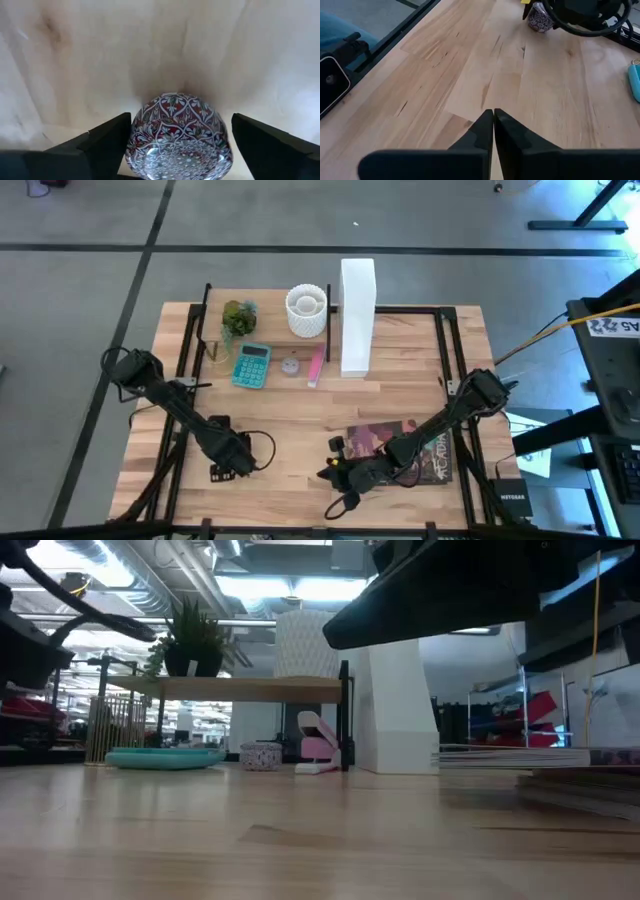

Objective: Stock shelves
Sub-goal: Put the red scented candle on the shelf

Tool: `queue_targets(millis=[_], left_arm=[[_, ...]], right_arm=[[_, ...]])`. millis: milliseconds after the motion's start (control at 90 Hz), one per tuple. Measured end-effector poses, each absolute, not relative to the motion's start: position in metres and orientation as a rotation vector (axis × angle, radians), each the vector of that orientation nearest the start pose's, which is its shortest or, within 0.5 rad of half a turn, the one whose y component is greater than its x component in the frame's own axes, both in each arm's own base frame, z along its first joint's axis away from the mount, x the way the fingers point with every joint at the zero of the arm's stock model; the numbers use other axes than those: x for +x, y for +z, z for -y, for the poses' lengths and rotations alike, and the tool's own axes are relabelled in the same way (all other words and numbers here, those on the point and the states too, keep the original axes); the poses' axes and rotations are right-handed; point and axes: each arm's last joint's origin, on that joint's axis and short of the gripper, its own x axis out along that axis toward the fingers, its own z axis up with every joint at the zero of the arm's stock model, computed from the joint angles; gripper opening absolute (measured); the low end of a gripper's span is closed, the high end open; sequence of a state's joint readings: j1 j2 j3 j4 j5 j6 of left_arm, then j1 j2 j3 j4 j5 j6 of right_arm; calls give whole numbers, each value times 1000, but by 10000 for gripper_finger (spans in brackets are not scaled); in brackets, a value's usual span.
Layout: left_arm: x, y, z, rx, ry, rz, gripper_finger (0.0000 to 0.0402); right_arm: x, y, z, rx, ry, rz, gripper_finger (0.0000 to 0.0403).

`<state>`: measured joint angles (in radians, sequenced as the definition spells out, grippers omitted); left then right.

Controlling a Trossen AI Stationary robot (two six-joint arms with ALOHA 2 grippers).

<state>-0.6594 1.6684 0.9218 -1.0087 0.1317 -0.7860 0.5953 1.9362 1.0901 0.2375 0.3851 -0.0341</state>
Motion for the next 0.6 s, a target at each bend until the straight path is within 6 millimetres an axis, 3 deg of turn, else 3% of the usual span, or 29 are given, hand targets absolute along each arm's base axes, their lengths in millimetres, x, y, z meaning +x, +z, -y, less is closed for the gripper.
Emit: queue_targets(millis=[211, 311, 600], left_arm=[[195, 150, 155, -130, 134, -1813, 259], [201, 154, 152, -157, 149, -1804, 258], [242, 203, 124, -98, 223, -1723, 258]], right_arm=[[337, 152, -215, -320, 212, -534, 0], [337, 152, -215, -321, 209, -534, 0], [336, 152, -215, -338, 215, -534, 0]])
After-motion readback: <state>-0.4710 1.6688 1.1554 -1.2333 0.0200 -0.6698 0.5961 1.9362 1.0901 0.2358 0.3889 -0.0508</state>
